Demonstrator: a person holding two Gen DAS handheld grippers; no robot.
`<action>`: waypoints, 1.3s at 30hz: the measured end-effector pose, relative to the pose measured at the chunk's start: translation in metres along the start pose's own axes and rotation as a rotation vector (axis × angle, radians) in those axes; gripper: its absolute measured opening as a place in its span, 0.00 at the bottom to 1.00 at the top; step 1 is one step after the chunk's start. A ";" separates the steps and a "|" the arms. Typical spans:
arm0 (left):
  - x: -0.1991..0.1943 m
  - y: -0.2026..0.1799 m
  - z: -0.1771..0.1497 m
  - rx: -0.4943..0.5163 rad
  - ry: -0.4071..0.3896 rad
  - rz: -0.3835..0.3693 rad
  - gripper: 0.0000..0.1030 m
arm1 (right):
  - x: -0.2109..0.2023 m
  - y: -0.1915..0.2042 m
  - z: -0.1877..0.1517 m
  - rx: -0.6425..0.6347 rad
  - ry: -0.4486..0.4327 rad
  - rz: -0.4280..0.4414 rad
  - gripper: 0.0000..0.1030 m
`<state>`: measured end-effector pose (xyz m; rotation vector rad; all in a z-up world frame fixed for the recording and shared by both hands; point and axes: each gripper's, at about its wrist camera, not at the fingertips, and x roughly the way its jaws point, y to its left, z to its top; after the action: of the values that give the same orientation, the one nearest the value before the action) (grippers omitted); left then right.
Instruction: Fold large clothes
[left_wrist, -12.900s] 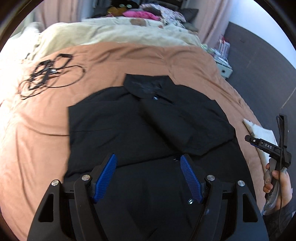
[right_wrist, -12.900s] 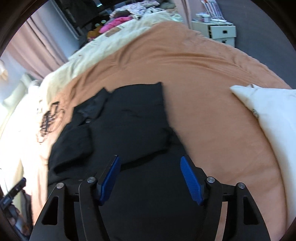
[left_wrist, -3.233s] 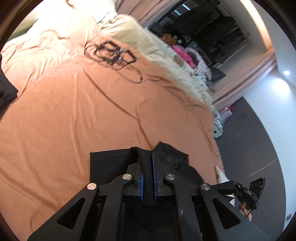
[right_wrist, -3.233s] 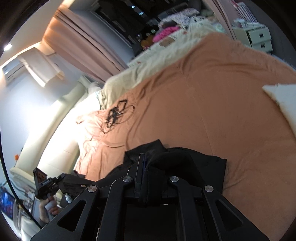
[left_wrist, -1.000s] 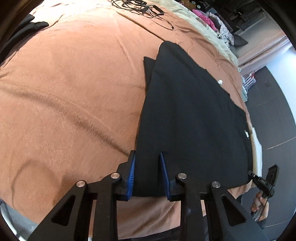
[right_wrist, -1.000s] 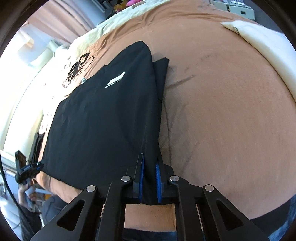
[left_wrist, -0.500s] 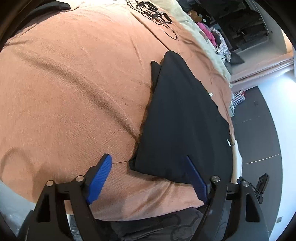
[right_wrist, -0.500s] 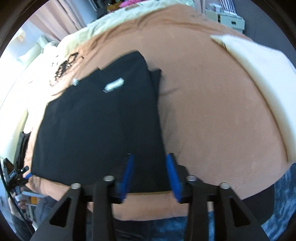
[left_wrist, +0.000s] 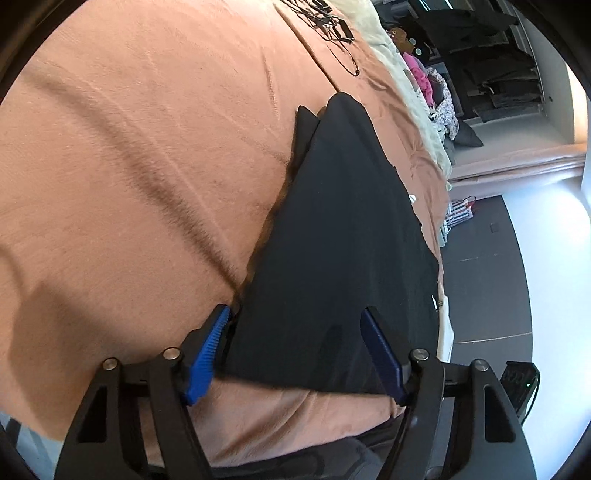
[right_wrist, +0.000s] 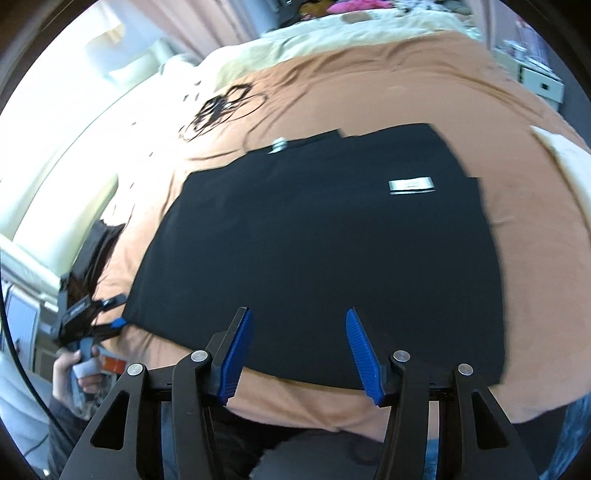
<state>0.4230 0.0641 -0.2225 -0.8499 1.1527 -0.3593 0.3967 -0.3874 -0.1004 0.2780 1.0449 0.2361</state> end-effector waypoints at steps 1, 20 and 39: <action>0.001 -0.001 0.000 0.004 -0.001 0.008 0.57 | 0.004 0.008 -0.001 -0.008 0.008 0.008 0.48; -0.016 0.005 -0.005 -0.018 -0.062 -0.032 0.20 | 0.129 0.060 0.009 -0.089 0.182 -0.046 0.29; 0.000 0.022 -0.006 -0.129 -0.039 -0.018 0.20 | 0.185 0.018 0.133 0.033 0.103 -0.120 0.18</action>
<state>0.4136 0.0763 -0.2397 -0.9767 1.1424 -0.2839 0.6011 -0.3256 -0.1826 0.2340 1.1639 0.1265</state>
